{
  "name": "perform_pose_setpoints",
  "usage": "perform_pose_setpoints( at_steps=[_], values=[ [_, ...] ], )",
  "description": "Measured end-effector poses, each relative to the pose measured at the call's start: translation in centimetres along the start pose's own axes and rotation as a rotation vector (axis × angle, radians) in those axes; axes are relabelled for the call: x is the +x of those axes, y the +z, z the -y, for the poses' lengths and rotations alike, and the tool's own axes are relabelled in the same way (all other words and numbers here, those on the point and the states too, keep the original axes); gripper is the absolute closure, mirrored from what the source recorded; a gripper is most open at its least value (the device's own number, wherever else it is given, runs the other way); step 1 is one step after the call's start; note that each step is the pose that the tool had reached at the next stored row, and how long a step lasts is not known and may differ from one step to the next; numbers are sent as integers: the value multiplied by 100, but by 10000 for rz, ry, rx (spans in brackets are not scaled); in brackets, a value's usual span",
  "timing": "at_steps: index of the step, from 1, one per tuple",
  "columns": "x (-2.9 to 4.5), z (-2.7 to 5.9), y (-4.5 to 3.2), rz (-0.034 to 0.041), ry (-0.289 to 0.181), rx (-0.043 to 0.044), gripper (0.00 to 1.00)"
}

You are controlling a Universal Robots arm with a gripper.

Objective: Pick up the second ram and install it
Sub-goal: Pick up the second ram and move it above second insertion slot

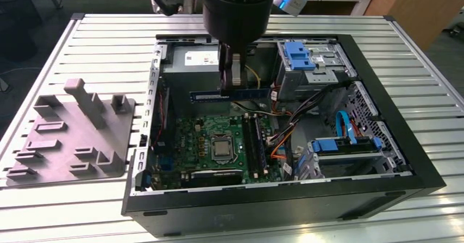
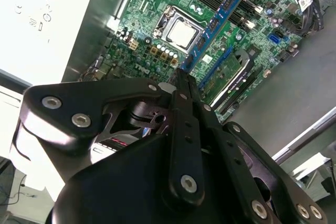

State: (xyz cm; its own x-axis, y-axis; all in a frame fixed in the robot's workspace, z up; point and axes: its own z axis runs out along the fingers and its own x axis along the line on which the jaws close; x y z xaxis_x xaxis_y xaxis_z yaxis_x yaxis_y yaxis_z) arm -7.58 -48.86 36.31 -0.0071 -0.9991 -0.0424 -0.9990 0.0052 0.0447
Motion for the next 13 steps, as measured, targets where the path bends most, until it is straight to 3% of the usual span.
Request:
perform_pose_setpoints(
  at_steps=[13],
  values=[
    [53,6,117,1,1,1,89]
  ],
)
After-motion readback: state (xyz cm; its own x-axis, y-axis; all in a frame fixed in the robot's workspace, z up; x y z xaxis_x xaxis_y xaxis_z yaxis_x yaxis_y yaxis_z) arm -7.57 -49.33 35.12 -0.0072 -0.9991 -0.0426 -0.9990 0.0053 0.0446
